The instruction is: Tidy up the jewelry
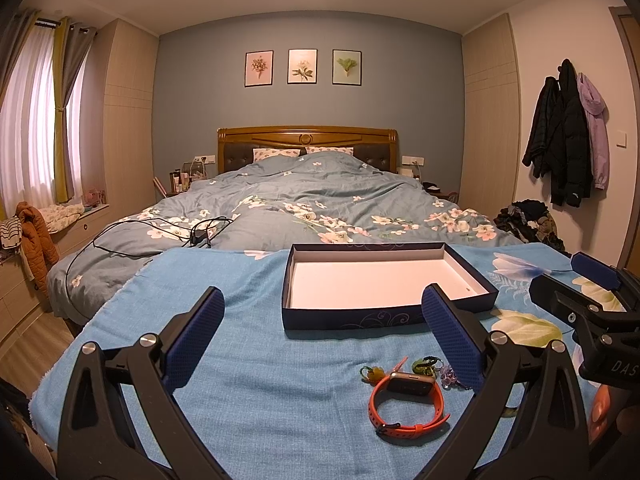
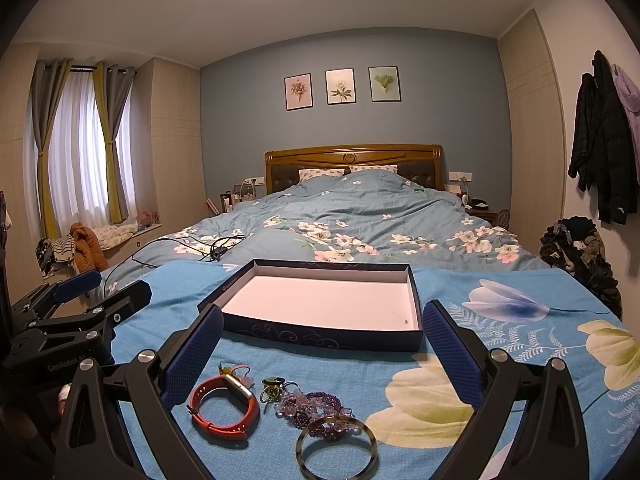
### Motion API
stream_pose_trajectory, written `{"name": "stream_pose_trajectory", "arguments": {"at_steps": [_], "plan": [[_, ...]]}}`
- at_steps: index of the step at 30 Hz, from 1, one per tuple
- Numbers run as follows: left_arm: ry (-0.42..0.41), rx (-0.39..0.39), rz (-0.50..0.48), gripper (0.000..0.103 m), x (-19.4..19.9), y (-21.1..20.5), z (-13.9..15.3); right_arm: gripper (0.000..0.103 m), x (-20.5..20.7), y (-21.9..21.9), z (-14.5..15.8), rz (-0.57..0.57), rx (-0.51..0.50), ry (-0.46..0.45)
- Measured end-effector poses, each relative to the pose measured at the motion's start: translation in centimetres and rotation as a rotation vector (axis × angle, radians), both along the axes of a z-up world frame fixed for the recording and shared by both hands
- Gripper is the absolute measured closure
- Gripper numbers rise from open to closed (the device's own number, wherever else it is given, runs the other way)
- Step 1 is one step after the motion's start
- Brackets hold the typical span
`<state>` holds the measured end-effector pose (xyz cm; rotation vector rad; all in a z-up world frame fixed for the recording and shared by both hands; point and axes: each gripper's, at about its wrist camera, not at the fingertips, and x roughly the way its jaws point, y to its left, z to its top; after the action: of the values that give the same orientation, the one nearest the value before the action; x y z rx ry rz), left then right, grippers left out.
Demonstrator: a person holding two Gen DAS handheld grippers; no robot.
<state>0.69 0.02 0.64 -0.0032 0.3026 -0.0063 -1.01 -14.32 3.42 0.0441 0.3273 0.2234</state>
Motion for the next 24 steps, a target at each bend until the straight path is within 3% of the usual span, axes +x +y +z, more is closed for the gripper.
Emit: {"name": "stream_pose_trajectory", "arguments": {"at_steps": [17, 24], "plan": [[0.032, -0.006, -0.013, 0.006, 0.7, 0.0, -0.6, 0.007, 0.5, -0.5, -0.3, 0.018, 0.000, 0.038], [0.109, -0.009, -0.047, 0.006, 1.9, 0.9, -2.1, 0.008, 1.2, -1.9, -1.7, 0.037, -0.013, 0.138]]}}
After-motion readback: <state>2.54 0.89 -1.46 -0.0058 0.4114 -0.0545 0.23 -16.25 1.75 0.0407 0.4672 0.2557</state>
